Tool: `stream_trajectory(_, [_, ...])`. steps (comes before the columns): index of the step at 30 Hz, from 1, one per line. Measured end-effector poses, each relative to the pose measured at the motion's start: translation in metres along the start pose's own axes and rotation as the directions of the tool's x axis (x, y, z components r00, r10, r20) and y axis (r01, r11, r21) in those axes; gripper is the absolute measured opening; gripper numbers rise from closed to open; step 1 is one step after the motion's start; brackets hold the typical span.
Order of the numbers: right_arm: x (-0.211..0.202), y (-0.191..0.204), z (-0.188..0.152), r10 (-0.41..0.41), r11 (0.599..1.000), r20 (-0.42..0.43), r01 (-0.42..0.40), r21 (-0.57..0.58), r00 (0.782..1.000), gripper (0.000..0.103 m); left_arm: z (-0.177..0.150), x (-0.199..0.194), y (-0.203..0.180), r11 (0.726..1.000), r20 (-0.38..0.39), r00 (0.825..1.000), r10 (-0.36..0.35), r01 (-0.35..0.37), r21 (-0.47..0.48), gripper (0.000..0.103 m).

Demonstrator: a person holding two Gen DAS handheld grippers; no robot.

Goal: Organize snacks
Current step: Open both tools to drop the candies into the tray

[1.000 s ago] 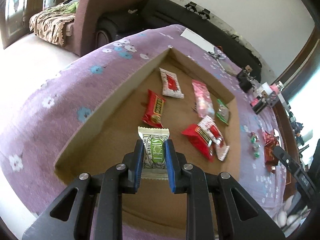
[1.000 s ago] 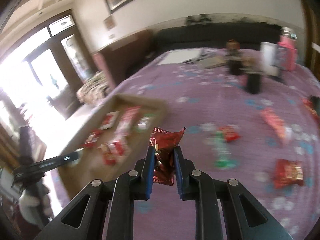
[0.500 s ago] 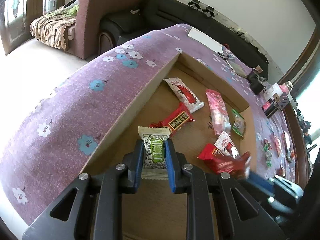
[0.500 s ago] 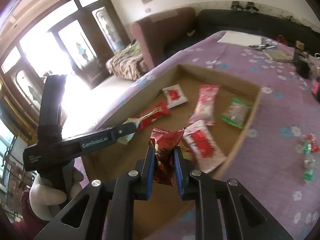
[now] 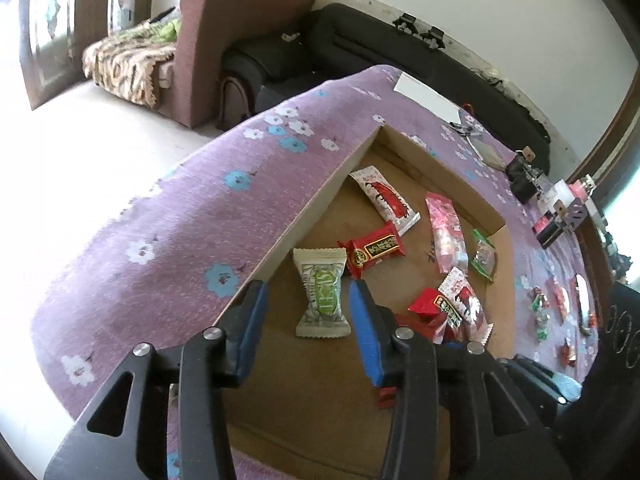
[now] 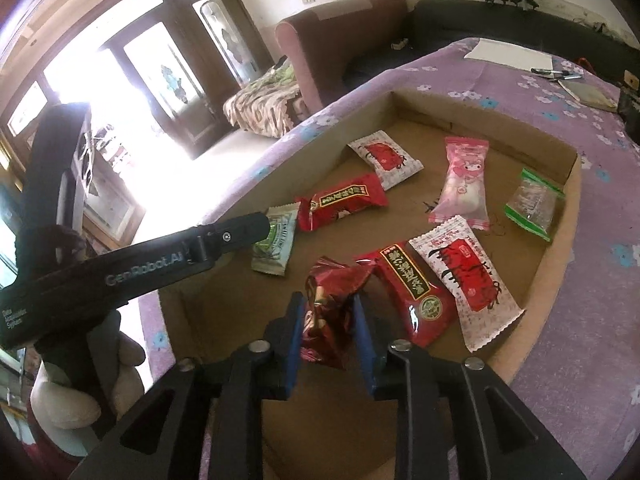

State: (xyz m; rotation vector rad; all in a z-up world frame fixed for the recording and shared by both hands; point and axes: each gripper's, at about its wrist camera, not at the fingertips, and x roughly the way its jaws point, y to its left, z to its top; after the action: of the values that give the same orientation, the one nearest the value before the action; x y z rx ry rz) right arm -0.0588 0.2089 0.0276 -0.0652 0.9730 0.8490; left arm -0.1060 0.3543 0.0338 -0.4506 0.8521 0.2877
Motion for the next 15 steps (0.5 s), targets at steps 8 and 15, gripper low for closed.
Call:
stream_trajectory(8, [-0.030, 0.000, -0.006, -0.016, 1.000, 0.059, 0.015, 0.004, 0.998, 0.036, -0.008, -0.025, -0.014, 0.996, 0.080, 0.994, 0.076, -0.080, 0.042, 0.055])
stream_trajectory(15, [-0.063, -0.015, -0.017, -0.044, 0.998, 0.119, 0.039, 0.039, 0.992, 0.043, -0.019, -0.041, -0.033, 0.987, 0.125, 0.985, 0.115, -0.128, 0.100, 0.058])
